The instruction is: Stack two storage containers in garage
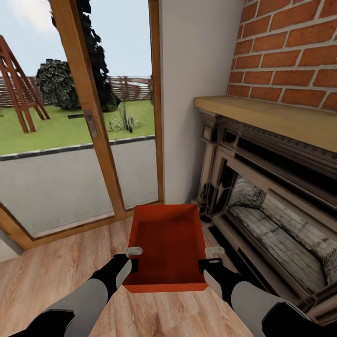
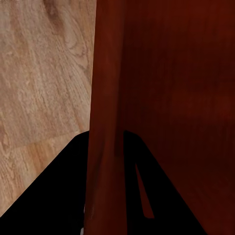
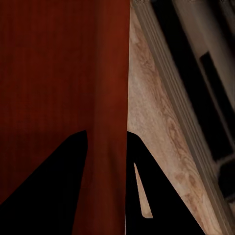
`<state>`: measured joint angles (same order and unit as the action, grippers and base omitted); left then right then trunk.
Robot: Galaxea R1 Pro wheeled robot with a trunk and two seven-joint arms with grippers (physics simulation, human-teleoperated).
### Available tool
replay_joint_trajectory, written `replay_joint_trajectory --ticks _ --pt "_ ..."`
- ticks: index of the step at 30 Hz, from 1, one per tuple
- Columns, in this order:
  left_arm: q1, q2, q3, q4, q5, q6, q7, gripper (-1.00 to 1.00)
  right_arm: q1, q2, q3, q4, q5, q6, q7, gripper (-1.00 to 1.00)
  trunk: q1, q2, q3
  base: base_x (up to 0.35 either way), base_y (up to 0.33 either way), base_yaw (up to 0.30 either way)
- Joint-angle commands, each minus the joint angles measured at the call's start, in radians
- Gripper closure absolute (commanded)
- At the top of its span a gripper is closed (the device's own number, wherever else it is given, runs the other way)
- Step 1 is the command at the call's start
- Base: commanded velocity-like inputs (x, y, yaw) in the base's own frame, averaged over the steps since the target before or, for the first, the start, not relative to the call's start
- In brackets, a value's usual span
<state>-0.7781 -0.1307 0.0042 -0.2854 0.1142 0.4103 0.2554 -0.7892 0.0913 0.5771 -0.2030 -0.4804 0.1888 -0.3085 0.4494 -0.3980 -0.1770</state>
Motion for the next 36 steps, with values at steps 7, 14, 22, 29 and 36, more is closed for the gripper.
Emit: replay_joint_trajectory --ticks 7,14,22,29,36 --pt "0.000 0.002 -0.009 0.002 -0.008 0.010 0.033 1.00 -0.002 -0.001 0.000 -0.006 0.016 0.001 -0.008 1.00 0.001 -0.002 0.009 0.000 0.000 0.000" --pt "0.000 0.002 -0.009 0.002 -0.008 0.010 0.033 1.00 -0.002 -0.002 0.000 -0.006 0.016 0.001 -0.008 1.00 0.001 -0.002 0.020 0.000 0.000 0.000" --pt "0.000 0.002 -0.009 0.002 -0.008 0.010 0.033 1.00 -0.002 -0.002 0.000 -0.006 0.016 0.000 -0.008 1.00 0.001 -0.002 0.032 0.000 0.000 0.000" --pt "0.000 0.002 -0.009 0.002 -0.008 0.010 0.033 1.00 -0.002 -0.002 0.000 -0.006 0.016 0.000 -0.008 1.00 0.001 -0.002 0.043 0.000 0.000 0.000" --pt "0.000 0.002 -0.009 0.002 -0.008 0.010 0.033 1.00 -0.002 -0.002 0.000 -0.006 0.016 0.000 -0.008 1.00 0.001 -0.002 0.054 0.000 0.000 0.000"
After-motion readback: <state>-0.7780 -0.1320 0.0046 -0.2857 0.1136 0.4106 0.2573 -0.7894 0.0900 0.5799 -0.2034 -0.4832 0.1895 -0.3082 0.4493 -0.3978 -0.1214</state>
